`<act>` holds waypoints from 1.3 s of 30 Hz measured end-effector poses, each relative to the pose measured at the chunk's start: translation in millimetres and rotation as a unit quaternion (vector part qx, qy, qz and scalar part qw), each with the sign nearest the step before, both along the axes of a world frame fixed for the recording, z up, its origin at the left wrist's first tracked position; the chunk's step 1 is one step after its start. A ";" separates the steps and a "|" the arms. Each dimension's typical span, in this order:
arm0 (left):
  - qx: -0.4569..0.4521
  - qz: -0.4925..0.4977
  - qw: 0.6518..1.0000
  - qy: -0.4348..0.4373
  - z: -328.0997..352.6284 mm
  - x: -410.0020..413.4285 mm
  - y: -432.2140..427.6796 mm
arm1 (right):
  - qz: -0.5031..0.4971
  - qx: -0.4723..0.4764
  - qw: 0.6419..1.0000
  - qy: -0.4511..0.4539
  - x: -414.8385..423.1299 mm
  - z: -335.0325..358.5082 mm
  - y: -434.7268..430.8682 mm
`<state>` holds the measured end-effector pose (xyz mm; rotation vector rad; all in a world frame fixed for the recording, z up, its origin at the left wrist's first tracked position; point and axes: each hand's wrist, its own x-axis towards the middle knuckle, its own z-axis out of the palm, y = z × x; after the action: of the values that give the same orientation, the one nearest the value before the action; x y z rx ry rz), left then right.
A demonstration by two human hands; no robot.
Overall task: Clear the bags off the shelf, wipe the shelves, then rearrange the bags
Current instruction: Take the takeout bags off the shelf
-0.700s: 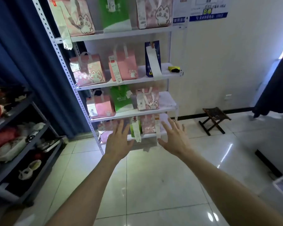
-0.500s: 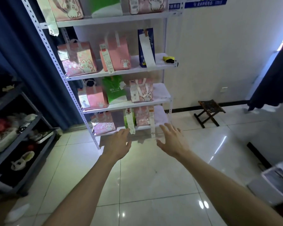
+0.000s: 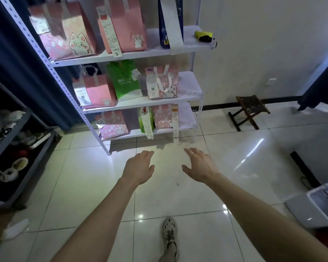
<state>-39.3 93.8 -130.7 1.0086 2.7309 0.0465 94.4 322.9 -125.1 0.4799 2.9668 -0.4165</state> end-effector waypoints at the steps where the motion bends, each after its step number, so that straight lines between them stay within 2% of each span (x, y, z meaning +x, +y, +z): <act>1: 0.004 -0.002 1.000 -0.005 -5.3 -14.3 7.1 | -0.003 -0.004 1.000 -0.004 -14.7 -2.9 5.9; 13: 0.004 0.002 0.997 -0.072 -44.8 -160.1 83.4 | -0.037 -0.040 0.998 -0.041 -154.0 -32.4 71.9; 23: -0.005 0.064 0.989 -0.132 -112.8 -235.4 146.9 | -0.057 -0.102 0.991 -0.063 -247.2 -108.5 145.4; 32: 0.012 0.126 0.974 -0.187 -222.5 -315.8 213.7 | -0.077 -0.151 0.981 -0.098 -341.9 -226.5 223.2; 39: 0.103 0.191 0.941 -0.261 -353.8 -377.0 254.5 | -0.127 -0.177 0.971 -0.098 -408.1 -349.9 246.8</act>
<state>-416.4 348.3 -484.5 0.4038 2.4019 0.5878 -313.6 569.8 -475.0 0.8052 2.5694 -0.8506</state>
